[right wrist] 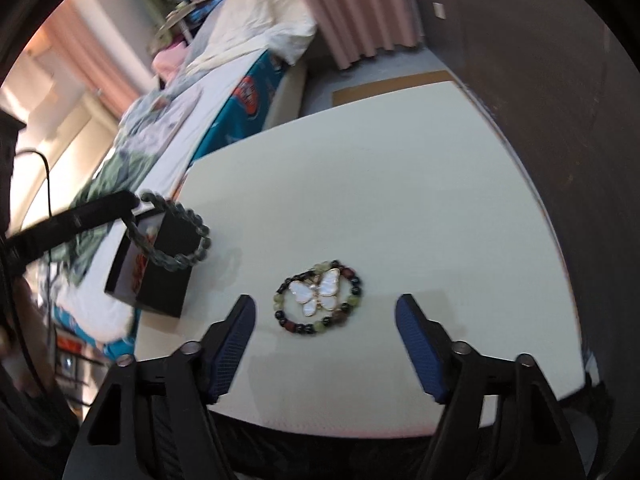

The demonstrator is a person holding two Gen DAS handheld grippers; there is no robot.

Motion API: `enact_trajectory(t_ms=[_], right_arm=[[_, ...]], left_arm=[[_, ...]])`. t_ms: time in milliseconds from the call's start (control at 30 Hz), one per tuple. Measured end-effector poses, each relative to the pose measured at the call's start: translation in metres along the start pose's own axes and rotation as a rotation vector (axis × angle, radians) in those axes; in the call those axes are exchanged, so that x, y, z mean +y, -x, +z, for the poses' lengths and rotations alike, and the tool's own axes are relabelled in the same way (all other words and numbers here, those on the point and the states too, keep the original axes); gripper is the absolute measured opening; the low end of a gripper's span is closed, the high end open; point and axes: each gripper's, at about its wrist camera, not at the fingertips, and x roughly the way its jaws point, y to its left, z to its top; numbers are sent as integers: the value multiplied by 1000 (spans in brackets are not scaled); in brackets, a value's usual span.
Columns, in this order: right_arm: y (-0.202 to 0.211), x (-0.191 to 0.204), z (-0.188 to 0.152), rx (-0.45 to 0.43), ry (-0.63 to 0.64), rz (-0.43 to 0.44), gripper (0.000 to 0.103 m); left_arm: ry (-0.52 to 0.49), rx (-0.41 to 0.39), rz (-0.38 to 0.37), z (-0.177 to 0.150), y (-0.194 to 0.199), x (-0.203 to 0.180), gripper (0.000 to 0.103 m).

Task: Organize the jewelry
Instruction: 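Lift the grey bead strand with the left tool over the black box, then release the grey strand into the box with the left tool while the right tool grasps the butterfly charm, then carry the white butterfly charm into the black box and open the right tool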

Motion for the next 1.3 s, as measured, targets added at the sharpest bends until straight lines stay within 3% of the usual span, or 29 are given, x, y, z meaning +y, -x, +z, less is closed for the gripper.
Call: enact_trajectory(t_ms=[233, 367, 900, 1133, 1300], right_arm=[[-18, 13, 6, 34, 88, 3, 51], [-30, 18, 10, 74, 125, -21, 39], [-58, 36, 10, 206, 273, -227, 39], [-56, 33, 14, 216, 254, -225, 37], [-41, 37, 19, 169, 205, -189, 37]], left_arm=[[52, -31, 32, -7, 20, 24, 8], [90, -49, 40, -10, 29, 39, 8], [162, -90, 25, -21, 46, 74, 8], [197, -89, 24, -26, 49, 86, 9], [250, -65, 30, -25, 43, 93, 9]])
